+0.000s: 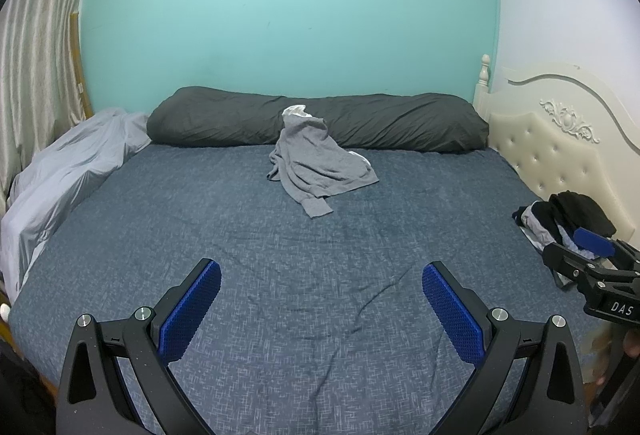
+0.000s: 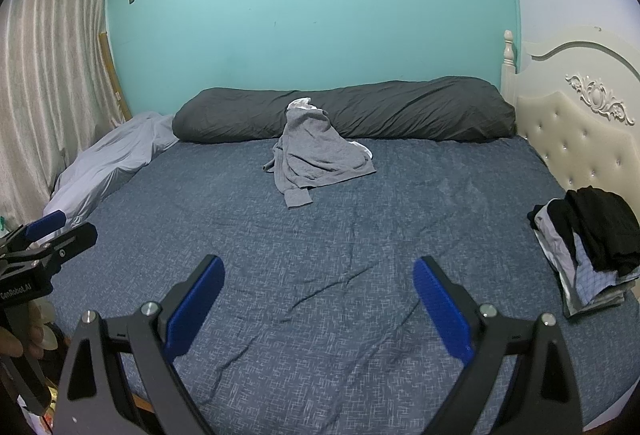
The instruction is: Fold clothes
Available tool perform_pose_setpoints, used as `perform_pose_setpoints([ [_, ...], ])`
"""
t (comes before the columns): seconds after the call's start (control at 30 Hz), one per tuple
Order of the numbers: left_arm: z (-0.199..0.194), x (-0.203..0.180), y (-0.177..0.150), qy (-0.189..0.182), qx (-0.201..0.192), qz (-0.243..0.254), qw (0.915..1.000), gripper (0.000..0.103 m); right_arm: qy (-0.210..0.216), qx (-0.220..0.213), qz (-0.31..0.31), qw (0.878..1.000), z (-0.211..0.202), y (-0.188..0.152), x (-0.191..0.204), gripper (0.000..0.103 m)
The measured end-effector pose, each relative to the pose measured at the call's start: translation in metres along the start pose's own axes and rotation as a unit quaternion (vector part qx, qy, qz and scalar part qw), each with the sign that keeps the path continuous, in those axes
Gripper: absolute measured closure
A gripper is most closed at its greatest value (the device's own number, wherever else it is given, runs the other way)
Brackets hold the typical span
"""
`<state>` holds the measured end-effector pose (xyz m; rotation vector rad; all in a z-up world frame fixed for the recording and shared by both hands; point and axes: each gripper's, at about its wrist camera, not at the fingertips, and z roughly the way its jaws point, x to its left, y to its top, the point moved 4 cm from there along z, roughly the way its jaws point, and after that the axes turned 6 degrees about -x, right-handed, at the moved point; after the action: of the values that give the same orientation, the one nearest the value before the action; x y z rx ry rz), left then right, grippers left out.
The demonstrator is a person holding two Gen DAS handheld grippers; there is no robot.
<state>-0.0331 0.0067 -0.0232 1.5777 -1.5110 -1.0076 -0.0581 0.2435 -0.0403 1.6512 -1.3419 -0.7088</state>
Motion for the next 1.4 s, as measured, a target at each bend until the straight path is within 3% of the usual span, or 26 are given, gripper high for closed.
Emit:
perform_pose_setpoints([
  [0.97,0.005,0.005,0.008,0.0,0.004,-0.005,1.0,0.0,-0.002,0.003,0.003,1.0,0.004,0.003,-0.003,0.007],
  [1.4,0.042,0.013,-0.001,-0.003,0.019,-0.019,0.9996,0.0,-0.008,0.026,0.017,0.999,0.041,-0.006,-0.019,0.007],
])
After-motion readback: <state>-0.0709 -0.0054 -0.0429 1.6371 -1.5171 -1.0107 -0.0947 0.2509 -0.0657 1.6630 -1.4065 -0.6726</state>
